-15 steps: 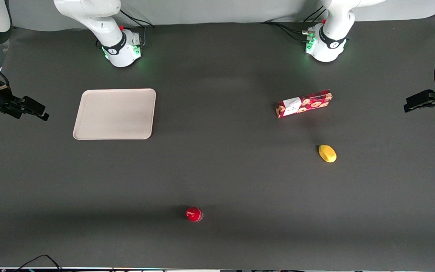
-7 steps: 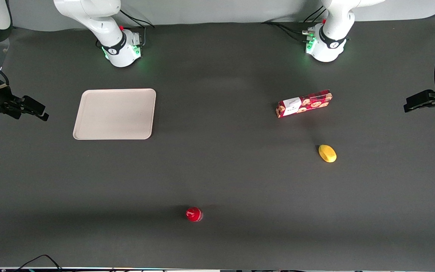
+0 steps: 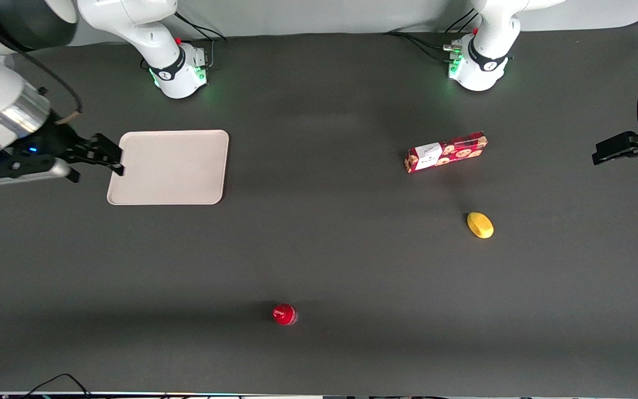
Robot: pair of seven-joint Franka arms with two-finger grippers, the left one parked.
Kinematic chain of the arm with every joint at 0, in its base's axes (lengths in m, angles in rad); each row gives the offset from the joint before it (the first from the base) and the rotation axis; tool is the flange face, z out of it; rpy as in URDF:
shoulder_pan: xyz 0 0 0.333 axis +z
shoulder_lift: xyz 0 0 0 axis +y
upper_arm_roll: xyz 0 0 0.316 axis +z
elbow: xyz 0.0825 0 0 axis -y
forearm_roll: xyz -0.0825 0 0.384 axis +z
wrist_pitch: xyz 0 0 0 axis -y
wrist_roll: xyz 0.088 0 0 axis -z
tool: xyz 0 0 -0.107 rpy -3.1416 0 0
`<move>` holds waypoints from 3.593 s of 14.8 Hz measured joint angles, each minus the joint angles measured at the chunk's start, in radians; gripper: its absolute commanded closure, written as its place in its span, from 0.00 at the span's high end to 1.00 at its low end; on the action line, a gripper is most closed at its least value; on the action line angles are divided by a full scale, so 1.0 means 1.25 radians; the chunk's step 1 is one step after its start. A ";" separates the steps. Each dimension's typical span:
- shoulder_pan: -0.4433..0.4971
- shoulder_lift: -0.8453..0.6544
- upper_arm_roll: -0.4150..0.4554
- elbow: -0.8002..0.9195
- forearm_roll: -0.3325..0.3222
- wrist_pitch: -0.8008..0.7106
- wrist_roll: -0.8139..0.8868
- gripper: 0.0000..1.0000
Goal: Place coke bottle on tray
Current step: 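Move the open right gripper over the tray toward the red Coca-Cola bottle, then lower the right gripper around the bottle cap and close it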
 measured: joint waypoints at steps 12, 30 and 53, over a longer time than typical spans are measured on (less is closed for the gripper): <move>0.210 0.356 -0.050 0.313 0.043 0.104 0.071 1.00; 0.269 0.698 -0.091 0.518 0.049 0.368 0.144 1.00; 0.279 0.867 -0.098 0.641 0.049 0.474 0.161 0.98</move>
